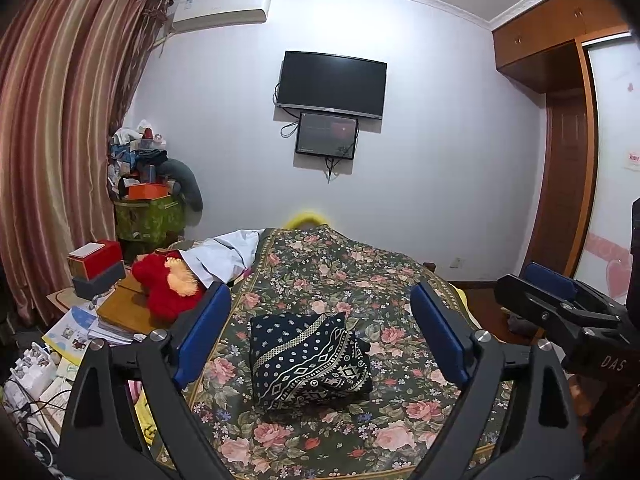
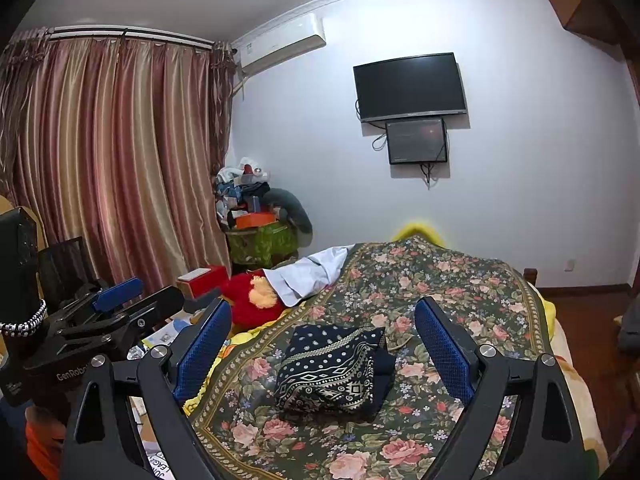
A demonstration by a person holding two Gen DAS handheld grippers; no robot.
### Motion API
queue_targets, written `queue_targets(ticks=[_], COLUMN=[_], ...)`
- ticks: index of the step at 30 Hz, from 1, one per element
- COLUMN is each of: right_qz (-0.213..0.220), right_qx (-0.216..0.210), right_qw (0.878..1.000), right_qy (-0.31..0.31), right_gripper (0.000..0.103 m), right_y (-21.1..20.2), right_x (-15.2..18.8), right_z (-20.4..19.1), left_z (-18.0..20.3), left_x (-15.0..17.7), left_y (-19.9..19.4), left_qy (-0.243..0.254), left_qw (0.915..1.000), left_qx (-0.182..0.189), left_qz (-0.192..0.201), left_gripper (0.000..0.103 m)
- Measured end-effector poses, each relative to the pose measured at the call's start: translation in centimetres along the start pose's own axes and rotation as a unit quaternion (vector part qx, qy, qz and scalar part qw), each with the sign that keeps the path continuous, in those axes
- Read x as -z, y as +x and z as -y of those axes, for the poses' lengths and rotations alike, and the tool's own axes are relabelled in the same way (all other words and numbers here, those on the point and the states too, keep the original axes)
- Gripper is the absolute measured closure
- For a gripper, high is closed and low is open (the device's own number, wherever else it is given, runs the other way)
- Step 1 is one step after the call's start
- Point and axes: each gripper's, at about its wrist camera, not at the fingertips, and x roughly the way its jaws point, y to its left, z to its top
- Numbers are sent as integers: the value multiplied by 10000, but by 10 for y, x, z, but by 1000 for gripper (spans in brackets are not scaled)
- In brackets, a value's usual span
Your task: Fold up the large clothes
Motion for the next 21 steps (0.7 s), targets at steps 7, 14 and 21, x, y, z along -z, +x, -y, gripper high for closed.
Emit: queue_targets(ticks=[7,14,21], right_qz=[19,24,33], right_qx=[21,60,88], right_qw=[10000,10000,9999], right_qy=[26,34,64], right_gripper=[11,11,11], right_y=[0,0,0], right_x=[0,0,-1], right_z=[0,-2,-4], left_z=[2,1,0], left_x=[0,-1,-1], left_y=[-2,-3,-4], left_qy=[72,40,58], left_qw=[9999,9999,9999], left_qx=[84,125,139], left_qz=[-13,7,22], left_gripper=[12,11,11])
